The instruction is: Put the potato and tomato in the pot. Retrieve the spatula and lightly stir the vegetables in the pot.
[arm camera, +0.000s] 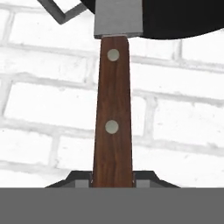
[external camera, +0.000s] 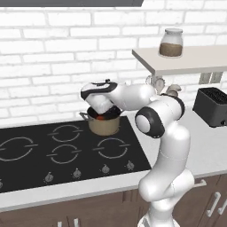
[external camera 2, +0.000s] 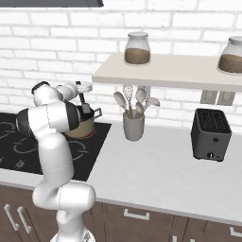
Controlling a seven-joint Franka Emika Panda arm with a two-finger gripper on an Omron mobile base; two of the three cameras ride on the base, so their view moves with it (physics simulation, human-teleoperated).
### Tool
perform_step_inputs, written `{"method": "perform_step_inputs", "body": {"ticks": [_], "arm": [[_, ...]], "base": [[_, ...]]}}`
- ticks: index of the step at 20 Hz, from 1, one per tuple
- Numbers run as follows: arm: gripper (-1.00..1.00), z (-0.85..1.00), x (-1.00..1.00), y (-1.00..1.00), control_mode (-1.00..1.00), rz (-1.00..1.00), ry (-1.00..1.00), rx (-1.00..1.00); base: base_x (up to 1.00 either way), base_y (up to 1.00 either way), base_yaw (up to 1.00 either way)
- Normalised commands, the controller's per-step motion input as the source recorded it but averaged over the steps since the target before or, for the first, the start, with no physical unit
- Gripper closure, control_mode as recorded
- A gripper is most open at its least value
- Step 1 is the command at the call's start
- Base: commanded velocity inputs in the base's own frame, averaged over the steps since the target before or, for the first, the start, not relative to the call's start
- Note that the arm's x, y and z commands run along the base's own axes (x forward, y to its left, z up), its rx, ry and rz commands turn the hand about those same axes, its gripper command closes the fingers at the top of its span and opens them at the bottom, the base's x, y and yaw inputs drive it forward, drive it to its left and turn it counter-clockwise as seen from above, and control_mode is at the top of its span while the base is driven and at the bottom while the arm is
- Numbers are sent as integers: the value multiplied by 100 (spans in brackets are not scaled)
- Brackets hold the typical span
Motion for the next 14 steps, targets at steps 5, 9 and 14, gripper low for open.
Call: {"method": "perform_step_inputs", "body": {"ticks": [5,9,14], "arm": [[100,-52,-23,22,-100,-8,5,2],[100,-54,-35,23,-100,-6,4,3],[100,-21,-26,29,-100,-1,0,9]], "base": [[0,0,0],[0,0,0],[0,0,0]]}}
